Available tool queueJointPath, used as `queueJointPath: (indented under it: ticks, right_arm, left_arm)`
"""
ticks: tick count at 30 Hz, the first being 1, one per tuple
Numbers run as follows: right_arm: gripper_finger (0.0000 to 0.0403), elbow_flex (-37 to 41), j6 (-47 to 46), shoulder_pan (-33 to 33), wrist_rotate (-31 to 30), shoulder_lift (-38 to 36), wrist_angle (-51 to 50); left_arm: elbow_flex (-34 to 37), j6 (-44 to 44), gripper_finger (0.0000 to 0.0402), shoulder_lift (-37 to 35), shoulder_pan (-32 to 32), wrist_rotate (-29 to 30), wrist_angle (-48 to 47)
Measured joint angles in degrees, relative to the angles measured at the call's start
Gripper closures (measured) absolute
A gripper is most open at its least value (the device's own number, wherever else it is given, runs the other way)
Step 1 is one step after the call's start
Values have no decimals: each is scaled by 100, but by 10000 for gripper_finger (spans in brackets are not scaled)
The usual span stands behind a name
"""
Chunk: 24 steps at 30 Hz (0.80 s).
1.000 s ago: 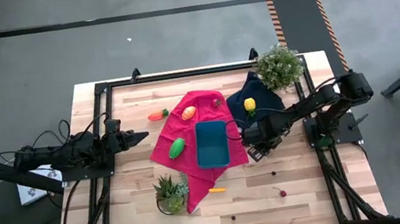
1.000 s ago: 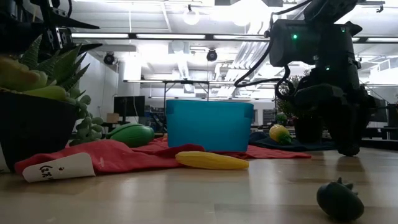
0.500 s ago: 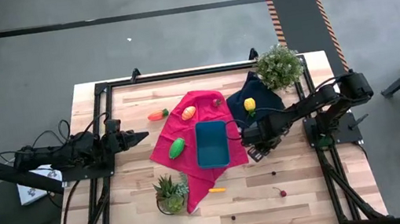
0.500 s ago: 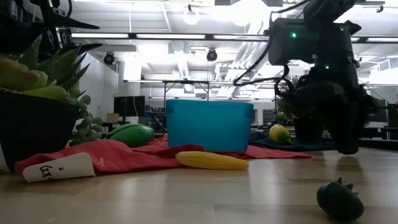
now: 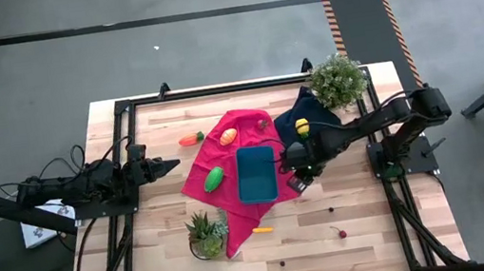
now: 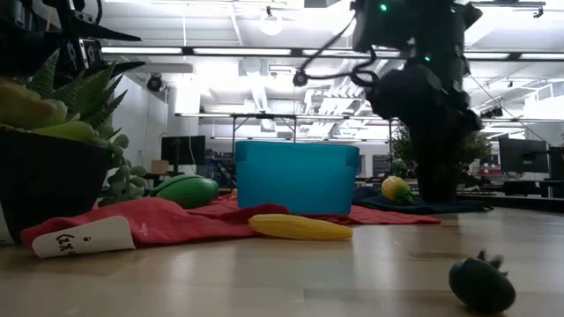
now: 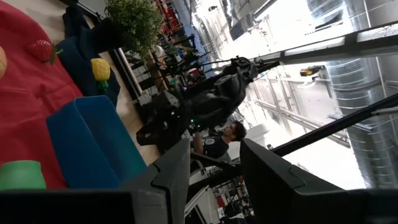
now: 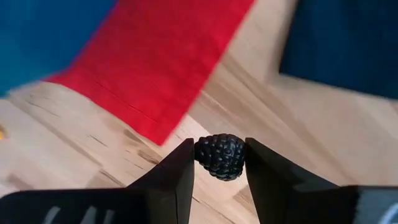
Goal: Pick and placing Produce into tupperware
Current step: Put the blackberry into the blue bin
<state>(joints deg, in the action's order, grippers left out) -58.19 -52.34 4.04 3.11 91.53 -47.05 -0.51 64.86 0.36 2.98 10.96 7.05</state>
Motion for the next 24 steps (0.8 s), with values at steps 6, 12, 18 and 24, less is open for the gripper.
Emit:
queueJointPath:
  ticks: [6,12,18,24]
  right_arm:
    - [290,-440,443,-180,-105,0,-40]
    - [290,-765,867,-366,-117,0,-17]
    - [290,-919,1337,-536,-114,0,154]
    - [290,-964,1763,-666,138,0,952]
  left_arm:
    - [0,0,273,0,0,0,2]
    - [0,0,273,0,0,0,2]
    - [0,-1,273,0,0,0,-39]
    - [0,-2,273,2,0,2,-122]
